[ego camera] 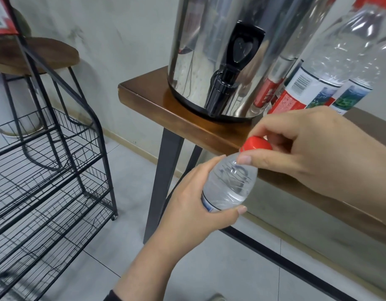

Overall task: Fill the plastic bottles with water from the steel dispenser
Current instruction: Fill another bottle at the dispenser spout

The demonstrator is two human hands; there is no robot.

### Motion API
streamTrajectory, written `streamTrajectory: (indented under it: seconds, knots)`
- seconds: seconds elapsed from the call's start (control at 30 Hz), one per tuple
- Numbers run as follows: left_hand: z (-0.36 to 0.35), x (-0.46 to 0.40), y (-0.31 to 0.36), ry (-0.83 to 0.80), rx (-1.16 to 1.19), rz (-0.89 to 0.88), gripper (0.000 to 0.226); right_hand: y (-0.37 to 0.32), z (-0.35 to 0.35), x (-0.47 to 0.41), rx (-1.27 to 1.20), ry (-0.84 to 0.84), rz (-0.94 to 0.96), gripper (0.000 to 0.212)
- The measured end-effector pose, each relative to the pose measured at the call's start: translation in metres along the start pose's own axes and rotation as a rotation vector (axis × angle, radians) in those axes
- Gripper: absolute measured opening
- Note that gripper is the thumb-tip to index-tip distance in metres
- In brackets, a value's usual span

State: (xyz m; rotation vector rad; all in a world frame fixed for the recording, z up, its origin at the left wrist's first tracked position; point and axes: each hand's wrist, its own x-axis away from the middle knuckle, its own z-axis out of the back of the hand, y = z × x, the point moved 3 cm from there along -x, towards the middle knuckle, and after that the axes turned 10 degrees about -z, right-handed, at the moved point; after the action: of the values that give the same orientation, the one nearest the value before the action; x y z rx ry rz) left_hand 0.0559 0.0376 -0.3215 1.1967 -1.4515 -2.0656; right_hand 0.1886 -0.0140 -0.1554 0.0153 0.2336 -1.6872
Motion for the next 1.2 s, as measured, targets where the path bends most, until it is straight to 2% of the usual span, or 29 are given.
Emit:
streamTrajectory:
  seconds: [0.17,0.3,0.37,0.43,0.53,0.63,0.7,0.8,0.87,1.0,1.1,1.2]
  knots:
    - [-0.009,0.000,0.011,-0.072,0.038,-0.003,0.077,0.000,0.004,0.010,-0.118,-0.009,-0.002,0.039]
    - [-0.020,0.004,0.025,-0.056,0.002,-0.024,0.077,0.003,0.009,0.021,-0.130,0.153,-0.094,0.051]
    - [-0.024,0.006,0.032,-0.054,0.011,-0.019,0.075,0.004,0.014,0.027,-0.125,0.138,-0.113,0.054]
    - [-0.026,0.007,0.042,-0.102,0.069,0.008,0.074,0.006,0.021,0.035,-0.181,0.082,-0.072,0.048]
    - [-0.034,0.006,0.062,-0.124,0.014,-0.020,0.078,0.016,0.036,0.048,-0.297,0.138,-0.139,0.052]
    - [-0.051,0.005,0.086,-0.051,-0.110,-0.044,0.083,0.022,0.051,0.058,-0.211,0.215,-0.285,0.058]
    - [-0.059,0.002,0.101,-0.045,-0.096,-0.054,0.080,0.021,0.065,0.066,-0.211,0.228,-0.288,0.056]
    - [-0.068,-0.004,0.123,-0.120,-0.038,-0.077,0.076,0.023,0.088,0.082,-0.264,0.218,-0.244,0.048]
    - [-0.079,-0.008,0.138,-0.132,-0.062,-0.090,0.072,0.030,0.103,0.089,-0.216,0.260,-0.293,0.045]
    - [-0.107,-0.024,0.163,-0.062,-0.171,-0.168,0.072,0.044,0.129,0.097,-0.189,0.349,-0.381,0.043]
    - [-0.124,-0.046,0.173,0.025,-0.151,-0.212,0.068,0.061,0.146,0.099,-0.304,0.428,-0.416,0.047]
    - [-0.141,-0.075,0.174,0.045,-0.129,-0.177,0.074,0.082,0.154,0.095,-0.313,0.361,-0.460,0.048]
